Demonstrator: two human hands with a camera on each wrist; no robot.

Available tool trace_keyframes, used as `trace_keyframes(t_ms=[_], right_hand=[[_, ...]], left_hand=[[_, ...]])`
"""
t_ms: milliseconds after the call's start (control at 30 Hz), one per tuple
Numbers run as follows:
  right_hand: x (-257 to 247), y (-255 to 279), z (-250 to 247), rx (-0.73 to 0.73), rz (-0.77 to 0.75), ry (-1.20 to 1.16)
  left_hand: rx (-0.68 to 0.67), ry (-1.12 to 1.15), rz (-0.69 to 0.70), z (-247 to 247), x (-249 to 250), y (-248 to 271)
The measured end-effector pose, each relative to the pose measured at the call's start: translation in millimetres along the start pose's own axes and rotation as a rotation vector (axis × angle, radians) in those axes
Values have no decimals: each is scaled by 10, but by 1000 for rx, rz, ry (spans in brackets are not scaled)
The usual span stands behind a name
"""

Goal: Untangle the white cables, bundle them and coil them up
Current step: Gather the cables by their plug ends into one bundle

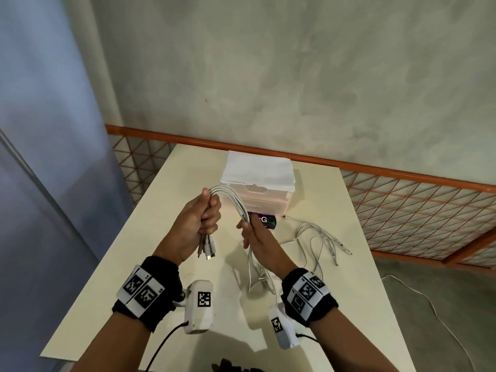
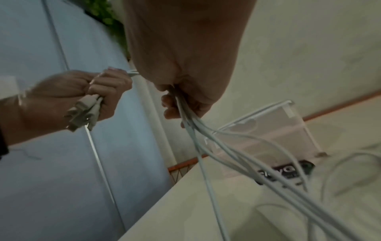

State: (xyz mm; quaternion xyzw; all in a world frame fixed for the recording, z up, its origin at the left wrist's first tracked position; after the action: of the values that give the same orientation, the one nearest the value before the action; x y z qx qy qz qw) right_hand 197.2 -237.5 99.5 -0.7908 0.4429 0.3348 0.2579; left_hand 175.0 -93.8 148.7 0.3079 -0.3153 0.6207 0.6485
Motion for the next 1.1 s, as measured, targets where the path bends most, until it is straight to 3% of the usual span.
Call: trace_keyframes(t_ms=[133,267,433,633,933,1100], right_hand=[[42,29,-75,73,99,-30],[-104,-76,-298,197,103,-142],[-115,-183,-219,205,145,-49],[-153,-174,-132,194,185,19],[-63,-231,-103,35,378,-231],[-144,-185,-150,-134,428,-470]], left_hand=[[2,-165,1,-36,-32,4],[-32,-352,1,15,-193,2],[19,-495,32,113,-424,-38],[28,-477,-2,152,-574,-67],[80,-407,-80,22,-667,-198],[-7,-381,-108,42,-710,-172]])
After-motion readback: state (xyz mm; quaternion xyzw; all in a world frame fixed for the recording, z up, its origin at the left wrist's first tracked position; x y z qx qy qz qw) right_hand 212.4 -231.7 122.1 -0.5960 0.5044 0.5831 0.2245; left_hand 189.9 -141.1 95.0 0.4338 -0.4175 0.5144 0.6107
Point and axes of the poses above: each hand's wrist, its own y-axis away from the middle knuckle, its own z-axis out of the palm, x = y × z, the point moved 5 cm from there along -y, towards the middle knuckle, and after that the axes turned 14 degrees about y, right-handed, at the moved point
